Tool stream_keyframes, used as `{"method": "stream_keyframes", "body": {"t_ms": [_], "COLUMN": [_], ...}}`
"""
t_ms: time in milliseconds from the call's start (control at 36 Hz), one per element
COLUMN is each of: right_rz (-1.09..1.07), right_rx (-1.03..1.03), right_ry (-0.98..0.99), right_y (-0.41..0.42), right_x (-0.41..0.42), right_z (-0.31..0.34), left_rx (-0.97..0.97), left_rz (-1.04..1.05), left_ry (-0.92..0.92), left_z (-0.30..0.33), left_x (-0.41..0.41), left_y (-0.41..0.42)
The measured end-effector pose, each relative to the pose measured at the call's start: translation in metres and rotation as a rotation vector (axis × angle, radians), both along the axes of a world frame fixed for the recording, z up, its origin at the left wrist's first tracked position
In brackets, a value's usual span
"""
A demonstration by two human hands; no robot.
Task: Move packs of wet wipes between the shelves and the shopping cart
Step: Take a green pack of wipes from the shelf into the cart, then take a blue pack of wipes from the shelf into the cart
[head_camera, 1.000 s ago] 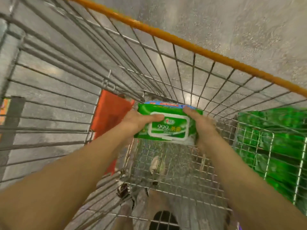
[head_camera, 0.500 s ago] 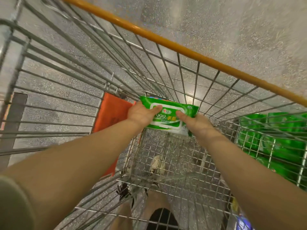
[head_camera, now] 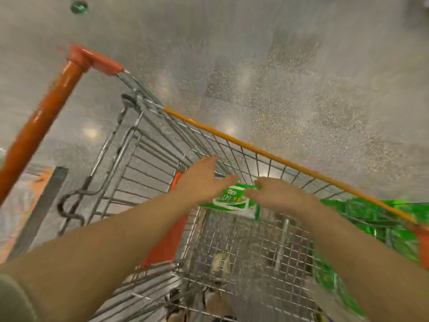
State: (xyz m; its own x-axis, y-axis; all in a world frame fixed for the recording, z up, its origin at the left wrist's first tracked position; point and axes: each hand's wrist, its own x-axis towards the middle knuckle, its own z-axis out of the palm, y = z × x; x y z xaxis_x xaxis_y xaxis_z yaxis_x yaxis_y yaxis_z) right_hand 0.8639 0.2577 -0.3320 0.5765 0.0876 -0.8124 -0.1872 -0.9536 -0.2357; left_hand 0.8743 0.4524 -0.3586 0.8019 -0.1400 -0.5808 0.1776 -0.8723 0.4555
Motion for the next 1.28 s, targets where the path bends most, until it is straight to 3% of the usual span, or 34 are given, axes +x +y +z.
{"method": "stream_keyframes", "body": {"t_ms": [222,556,861,1278], "right_rz": [0.081,-0.147,-0.368,-0.771], "right_rx": [0.038,-0.084,-0.338,-0.639], "right_ry": [-0.183,-0.614,-0.827,-0.850], "right_y": [0.013,0.021,0.009,-0.033], "right_x": [-0.015,-0.106,-0.257,-0.522], "right_z": [0.108,0.258,0.355,0.429], "left_rx": [-0.012,-0.063,-0.188,-0.324], "left_rz": [-0.132,-0.311,-0.591,-1.078], "left_ry": [-0.141,-0.297,-0.506,-0.654], "left_z": [0.104,0.235,0.338,0.417], "left_x": [-0.013,-0.060,-0.137,-0.312], "left_y": [0.025,0.041,0.019,-0.109]}}
